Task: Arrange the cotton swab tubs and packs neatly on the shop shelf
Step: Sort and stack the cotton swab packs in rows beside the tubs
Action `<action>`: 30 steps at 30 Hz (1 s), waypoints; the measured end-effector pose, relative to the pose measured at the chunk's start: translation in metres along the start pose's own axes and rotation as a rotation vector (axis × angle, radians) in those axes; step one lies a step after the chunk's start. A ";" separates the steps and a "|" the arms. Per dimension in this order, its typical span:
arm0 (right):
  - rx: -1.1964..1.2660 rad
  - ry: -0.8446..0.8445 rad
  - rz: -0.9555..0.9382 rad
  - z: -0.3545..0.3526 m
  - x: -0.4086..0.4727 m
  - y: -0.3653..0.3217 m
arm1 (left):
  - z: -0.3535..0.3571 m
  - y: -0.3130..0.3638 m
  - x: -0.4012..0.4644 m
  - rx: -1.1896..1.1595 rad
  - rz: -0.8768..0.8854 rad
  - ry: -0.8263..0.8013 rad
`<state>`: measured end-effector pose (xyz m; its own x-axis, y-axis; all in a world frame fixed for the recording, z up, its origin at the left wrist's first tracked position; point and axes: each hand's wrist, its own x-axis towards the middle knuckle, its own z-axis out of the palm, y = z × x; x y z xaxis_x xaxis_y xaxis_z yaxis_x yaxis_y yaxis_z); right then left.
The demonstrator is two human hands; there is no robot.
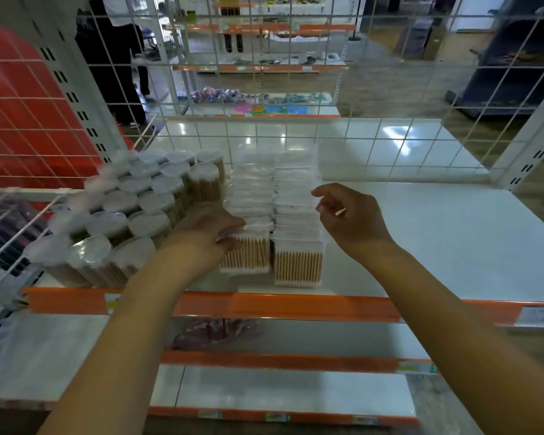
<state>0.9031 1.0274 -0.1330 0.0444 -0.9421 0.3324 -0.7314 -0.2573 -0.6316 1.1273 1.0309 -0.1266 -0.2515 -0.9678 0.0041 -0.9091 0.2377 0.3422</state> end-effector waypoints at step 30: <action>0.069 -0.136 -0.010 0.014 -0.034 0.030 | 0.043 -0.009 -0.014 -0.144 -0.026 0.103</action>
<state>0.8890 1.0489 -0.1733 0.1471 -0.9586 0.2440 -0.6819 -0.2770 -0.6770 1.1245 1.0458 -0.1700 -0.1868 -0.9786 0.0869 -0.8559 0.2055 0.4746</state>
